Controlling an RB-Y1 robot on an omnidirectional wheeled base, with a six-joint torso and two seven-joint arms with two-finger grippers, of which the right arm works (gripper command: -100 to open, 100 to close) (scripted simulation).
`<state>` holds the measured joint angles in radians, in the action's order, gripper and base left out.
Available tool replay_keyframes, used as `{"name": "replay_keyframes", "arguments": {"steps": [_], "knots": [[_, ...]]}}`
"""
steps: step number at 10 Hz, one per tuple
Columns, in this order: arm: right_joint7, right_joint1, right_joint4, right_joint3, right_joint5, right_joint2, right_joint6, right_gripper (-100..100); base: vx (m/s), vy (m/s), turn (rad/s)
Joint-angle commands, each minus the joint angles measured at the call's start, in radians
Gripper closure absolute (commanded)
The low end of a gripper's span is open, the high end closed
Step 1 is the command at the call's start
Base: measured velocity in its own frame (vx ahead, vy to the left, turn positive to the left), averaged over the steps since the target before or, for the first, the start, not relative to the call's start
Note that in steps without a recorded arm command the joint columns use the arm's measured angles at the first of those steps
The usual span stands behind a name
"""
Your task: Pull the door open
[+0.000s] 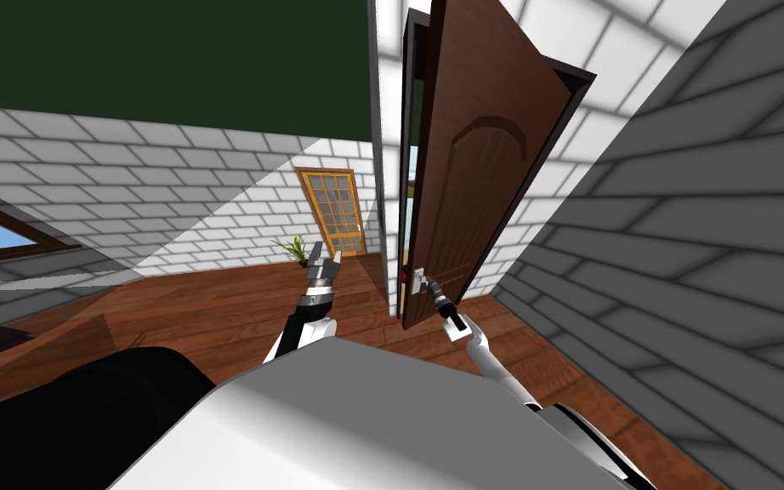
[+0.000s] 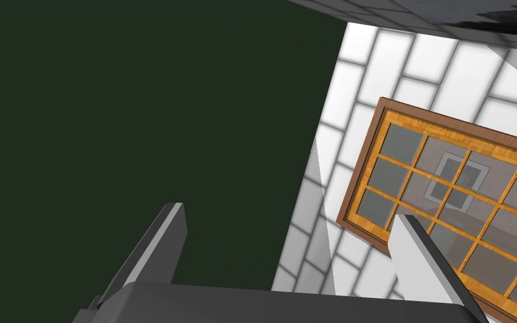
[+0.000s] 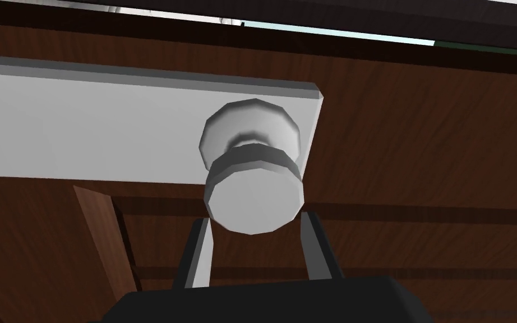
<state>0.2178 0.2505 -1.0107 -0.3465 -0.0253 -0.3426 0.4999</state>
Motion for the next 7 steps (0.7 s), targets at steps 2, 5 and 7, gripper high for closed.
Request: {"name": "replay_keyframes", "arguments": {"steps": [2, 5, 7], "knots": [[0.076, 0.021, 0.020, -0.052, -0.052, 0.021, 0.013, 100, -0.026, -0.054, -0.007], [0.134, 0.029, 0.023, -0.069, -0.078, 0.021, 0.011, 100, -0.025, -0.036, -0.002], [0.175, 0.036, 0.025, -0.086, -0.104, 0.022, 0.010, 100, -0.019, -0.039, 0.003]]}}
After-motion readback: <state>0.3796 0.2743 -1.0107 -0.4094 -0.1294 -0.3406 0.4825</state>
